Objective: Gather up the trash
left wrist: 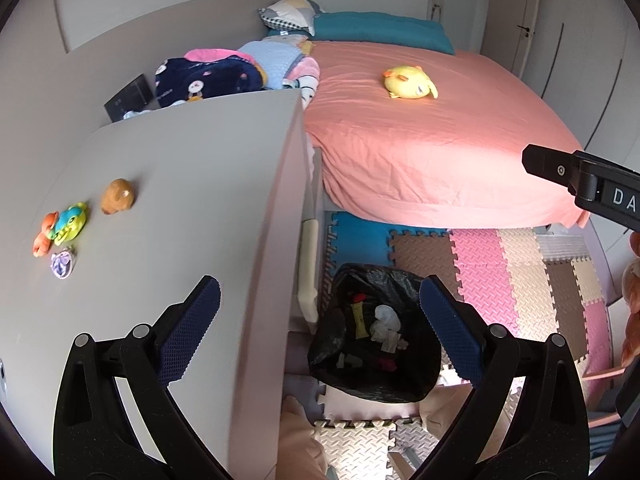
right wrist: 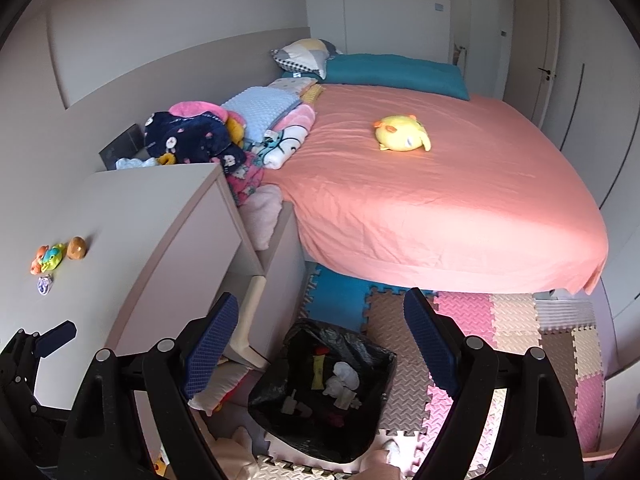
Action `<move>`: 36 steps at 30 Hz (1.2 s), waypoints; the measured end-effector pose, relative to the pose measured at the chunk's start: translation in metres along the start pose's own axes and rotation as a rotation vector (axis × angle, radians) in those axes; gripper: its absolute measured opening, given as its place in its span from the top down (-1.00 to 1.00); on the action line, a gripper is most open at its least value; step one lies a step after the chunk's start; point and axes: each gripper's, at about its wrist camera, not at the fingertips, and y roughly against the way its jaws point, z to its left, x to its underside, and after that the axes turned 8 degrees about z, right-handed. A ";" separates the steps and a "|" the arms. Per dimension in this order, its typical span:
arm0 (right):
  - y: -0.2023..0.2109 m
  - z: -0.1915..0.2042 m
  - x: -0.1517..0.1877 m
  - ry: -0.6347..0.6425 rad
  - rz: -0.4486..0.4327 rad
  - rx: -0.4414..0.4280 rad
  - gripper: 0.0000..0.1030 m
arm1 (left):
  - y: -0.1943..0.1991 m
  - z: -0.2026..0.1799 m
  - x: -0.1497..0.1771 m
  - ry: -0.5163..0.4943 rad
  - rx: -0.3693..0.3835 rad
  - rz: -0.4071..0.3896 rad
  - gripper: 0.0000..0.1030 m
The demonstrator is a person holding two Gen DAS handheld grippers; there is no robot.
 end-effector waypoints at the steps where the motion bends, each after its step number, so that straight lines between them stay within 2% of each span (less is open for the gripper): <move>1: 0.000 0.004 0.000 0.004 -0.004 -0.011 -0.64 | 0.001 0.004 0.000 0.005 -0.003 -0.002 -0.88; 13: -0.009 0.071 -0.002 0.112 -0.011 -0.082 -0.64 | 0.012 0.063 0.013 0.106 -0.057 -0.034 -0.88; 34: -0.036 0.187 -0.014 0.279 0.016 -0.175 -0.64 | 0.016 0.177 0.035 0.289 -0.170 -0.035 -0.88; 36: -0.041 0.198 -0.016 0.296 0.024 -0.183 -0.64 | 0.014 0.188 0.035 0.306 -0.183 -0.038 -0.79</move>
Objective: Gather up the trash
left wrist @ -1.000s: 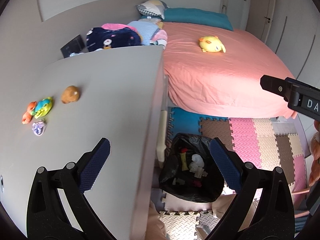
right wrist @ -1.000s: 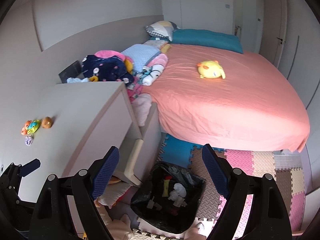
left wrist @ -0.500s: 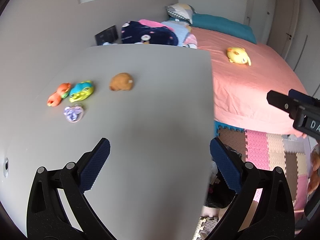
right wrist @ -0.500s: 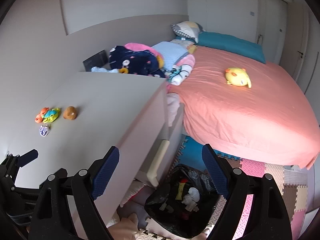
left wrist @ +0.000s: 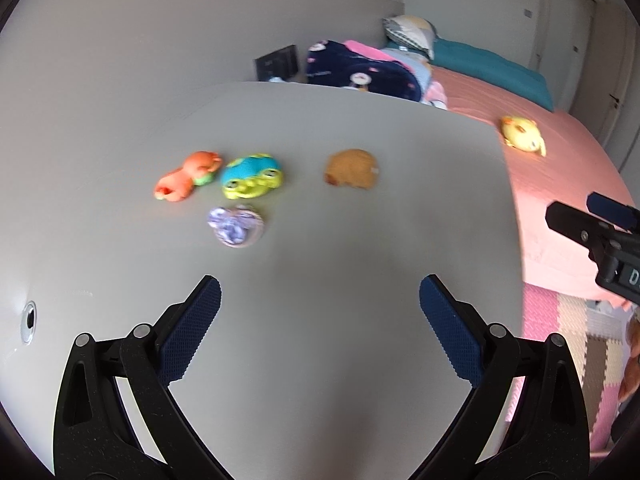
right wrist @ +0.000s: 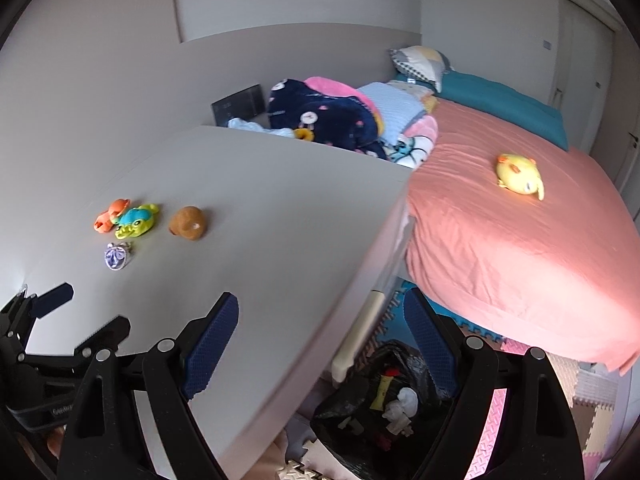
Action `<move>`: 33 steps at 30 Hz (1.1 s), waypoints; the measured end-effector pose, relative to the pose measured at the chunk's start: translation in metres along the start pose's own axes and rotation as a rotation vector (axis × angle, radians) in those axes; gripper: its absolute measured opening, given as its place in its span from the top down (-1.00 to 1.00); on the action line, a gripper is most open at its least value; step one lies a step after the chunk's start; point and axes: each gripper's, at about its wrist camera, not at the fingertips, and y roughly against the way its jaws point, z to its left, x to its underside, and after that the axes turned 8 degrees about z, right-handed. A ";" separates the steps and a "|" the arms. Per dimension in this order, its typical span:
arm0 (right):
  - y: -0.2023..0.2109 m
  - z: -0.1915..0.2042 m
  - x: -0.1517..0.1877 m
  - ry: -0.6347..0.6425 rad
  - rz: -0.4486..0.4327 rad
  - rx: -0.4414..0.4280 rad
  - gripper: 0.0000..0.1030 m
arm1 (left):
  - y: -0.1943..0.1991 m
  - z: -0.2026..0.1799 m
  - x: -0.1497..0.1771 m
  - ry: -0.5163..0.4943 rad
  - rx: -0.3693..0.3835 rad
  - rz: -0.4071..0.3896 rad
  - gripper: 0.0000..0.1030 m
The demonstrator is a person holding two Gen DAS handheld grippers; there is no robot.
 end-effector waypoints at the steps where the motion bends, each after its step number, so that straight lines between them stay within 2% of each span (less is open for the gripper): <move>1: -0.003 0.003 -0.003 0.006 0.004 -0.006 -0.64 | -0.002 0.005 -0.002 0.008 -0.001 0.001 -0.72; 2: -0.006 0.006 -0.005 0.009 0.006 -0.010 -0.64 | -0.006 0.011 -0.005 0.020 0.000 0.007 -0.59; 8: -0.023 0.023 -0.020 0.041 0.018 -0.030 -0.64 | -0.024 0.032 -0.016 0.057 -0.005 0.037 -0.36; 19: -0.055 0.055 -0.043 0.108 0.049 -0.070 -0.64 | -0.054 0.063 -0.030 0.132 -0.001 0.073 -0.11; 26: -0.077 0.078 -0.056 0.152 0.080 -0.087 -0.64 | -0.065 0.068 -0.038 0.119 -0.019 0.075 0.02; 31: -0.088 0.090 -0.061 0.173 0.098 -0.094 -0.59 | -0.066 0.070 -0.040 0.114 -0.030 0.056 0.26; 33: -0.092 0.094 -0.063 0.182 0.105 -0.094 -0.55 | -0.065 0.071 -0.040 0.114 -0.031 0.053 0.42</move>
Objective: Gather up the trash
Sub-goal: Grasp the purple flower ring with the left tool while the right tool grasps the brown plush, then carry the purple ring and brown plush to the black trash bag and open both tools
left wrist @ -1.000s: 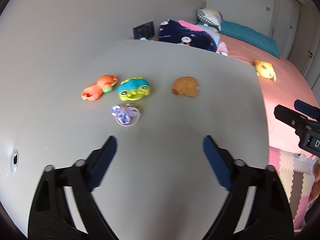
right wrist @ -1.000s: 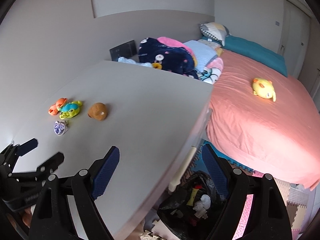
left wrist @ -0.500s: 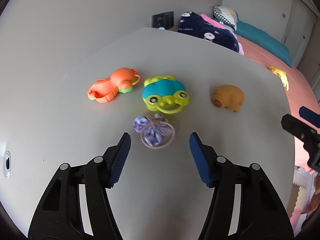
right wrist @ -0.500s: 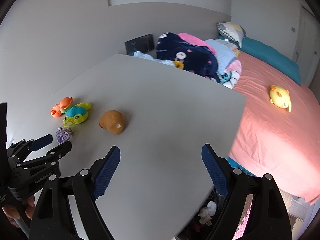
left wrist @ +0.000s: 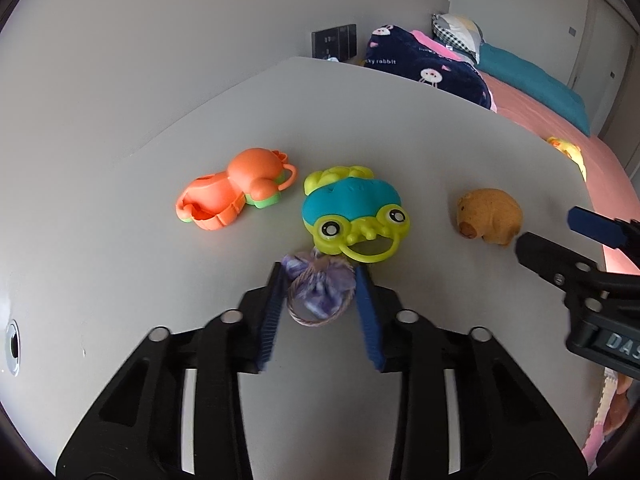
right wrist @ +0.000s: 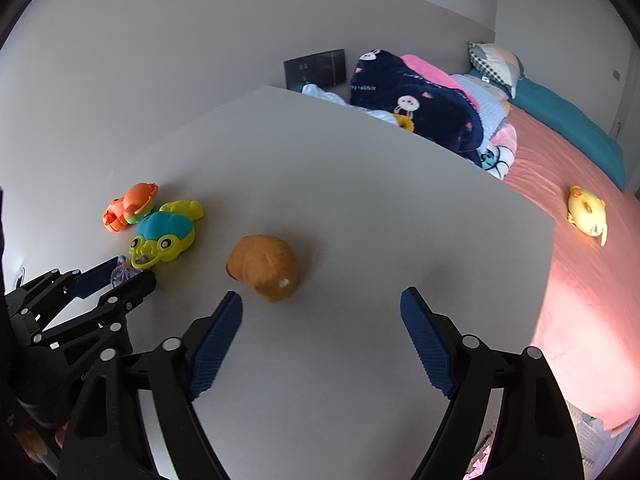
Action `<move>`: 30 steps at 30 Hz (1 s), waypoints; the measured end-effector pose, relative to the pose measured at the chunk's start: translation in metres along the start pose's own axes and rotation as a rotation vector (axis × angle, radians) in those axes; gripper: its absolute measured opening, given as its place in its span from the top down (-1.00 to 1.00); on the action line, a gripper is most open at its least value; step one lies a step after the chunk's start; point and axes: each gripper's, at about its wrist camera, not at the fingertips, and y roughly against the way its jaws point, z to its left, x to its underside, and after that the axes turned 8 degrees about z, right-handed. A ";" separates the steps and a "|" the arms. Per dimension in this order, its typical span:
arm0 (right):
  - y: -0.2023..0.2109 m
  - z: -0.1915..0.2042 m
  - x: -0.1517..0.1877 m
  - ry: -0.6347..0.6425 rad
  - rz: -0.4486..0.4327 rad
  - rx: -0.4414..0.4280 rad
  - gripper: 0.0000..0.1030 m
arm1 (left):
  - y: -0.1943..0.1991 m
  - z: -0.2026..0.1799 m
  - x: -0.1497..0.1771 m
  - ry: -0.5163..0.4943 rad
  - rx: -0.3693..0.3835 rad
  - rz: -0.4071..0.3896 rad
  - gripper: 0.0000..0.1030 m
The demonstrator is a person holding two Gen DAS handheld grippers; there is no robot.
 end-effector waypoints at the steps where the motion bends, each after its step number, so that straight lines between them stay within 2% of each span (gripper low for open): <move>1: -0.002 0.002 -0.002 0.004 0.004 0.000 -0.54 | 0.000 0.001 0.000 0.000 0.001 0.000 0.48; 3: -0.007 0.005 -0.007 0.007 0.011 -0.002 -0.50 | 0.001 0.002 0.001 0.004 0.003 0.000 0.60; 8: -0.020 0.011 -0.017 0.012 0.052 -0.014 -0.30 | 0.008 0.003 0.002 0.001 -0.010 -0.037 0.62; 12: -0.029 0.016 -0.018 0.019 0.066 -0.005 -0.13 | 0.005 0.005 0.002 0.014 -0.007 -0.032 0.62; 14: -0.029 0.019 -0.018 0.028 0.058 0.010 -0.02 | 0.004 0.007 0.001 0.021 -0.006 -0.026 0.62; 16: -0.029 0.019 -0.019 0.023 0.053 0.005 0.28 | 0.004 0.007 0.001 0.023 -0.004 -0.021 0.62; 30: -0.009 0.006 -0.006 -0.015 0.057 -0.019 0.30 | 0.008 0.000 0.005 0.012 -0.017 -0.017 0.62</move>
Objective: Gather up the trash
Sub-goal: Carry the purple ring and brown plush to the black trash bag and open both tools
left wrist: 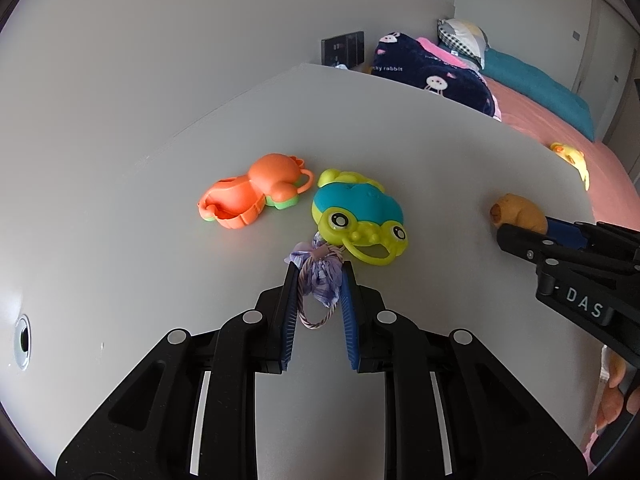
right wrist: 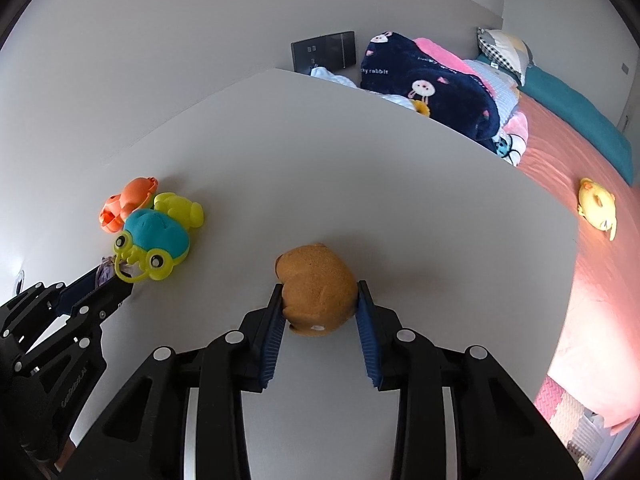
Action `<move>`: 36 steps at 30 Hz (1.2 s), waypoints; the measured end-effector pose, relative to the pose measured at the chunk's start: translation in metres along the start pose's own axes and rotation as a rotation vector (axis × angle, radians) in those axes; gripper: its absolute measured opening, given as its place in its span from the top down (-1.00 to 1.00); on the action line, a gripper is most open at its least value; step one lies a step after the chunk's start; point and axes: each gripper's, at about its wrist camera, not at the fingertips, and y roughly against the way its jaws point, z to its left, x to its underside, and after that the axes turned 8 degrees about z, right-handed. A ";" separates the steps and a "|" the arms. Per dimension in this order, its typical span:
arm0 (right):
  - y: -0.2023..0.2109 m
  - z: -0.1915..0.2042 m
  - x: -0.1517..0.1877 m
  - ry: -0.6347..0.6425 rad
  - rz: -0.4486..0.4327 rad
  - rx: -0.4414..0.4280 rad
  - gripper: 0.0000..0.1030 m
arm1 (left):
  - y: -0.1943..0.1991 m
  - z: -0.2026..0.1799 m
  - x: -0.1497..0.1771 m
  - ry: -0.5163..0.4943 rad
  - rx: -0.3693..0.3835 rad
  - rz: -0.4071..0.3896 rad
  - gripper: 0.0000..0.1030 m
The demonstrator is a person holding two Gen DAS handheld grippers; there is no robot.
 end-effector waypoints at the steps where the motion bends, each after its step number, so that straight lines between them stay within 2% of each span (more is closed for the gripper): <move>1: 0.003 -0.001 0.002 -0.002 -0.001 0.000 0.30 | 0.002 -0.001 0.002 -0.001 0.005 0.000 0.62; 12: 0.044 -0.011 0.033 -0.026 -0.031 -0.016 0.30 | 0.036 -0.013 0.027 -0.014 0.023 -0.013 0.62; 24: 0.092 -0.024 0.076 -0.064 -0.091 -0.034 0.30 | 0.090 -0.020 0.053 -0.023 0.029 -0.082 0.62; 36: 0.126 -0.057 0.113 -0.117 -0.130 -0.009 0.30 | 0.112 -0.066 0.065 -0.096 0.064 -0.113 0.62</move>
